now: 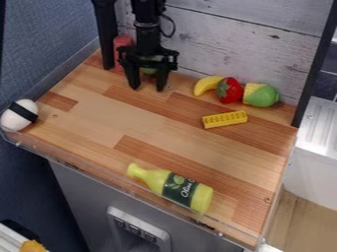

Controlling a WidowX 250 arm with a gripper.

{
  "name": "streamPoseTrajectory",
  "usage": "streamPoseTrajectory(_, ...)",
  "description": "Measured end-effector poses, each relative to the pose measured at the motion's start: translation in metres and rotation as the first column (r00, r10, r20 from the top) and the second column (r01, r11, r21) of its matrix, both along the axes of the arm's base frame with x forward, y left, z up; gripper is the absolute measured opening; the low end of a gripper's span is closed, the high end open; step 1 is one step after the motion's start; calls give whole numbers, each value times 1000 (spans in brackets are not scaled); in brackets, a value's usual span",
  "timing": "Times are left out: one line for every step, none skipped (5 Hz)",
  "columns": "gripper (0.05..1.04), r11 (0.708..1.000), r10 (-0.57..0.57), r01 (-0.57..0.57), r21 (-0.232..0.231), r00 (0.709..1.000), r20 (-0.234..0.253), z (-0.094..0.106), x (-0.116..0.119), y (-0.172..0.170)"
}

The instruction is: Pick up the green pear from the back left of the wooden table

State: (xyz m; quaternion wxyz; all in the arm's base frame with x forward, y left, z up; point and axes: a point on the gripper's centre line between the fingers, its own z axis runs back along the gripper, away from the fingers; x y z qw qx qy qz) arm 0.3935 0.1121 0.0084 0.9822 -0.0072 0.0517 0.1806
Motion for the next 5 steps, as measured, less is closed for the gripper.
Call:
streamPoseTrajectory(394, 999, 45, -45, 3, 999, 1, -1, 1, 1)
streamPoseTrajectory(179, 999, 39, -39, -1, 999, 3, -1, 2, 2)
streamPoseTrajectory(68, 1000, 1, -1, -6, 1000, 2, -1, 2, 2)
streamPoseTrajectory(53, 998, -67, 67, -11, 998, 4, -2, 2, 3)
streamPoseTrajectory(53, 993, -120, 120, -18, 993, 7, -1, 1, 8)
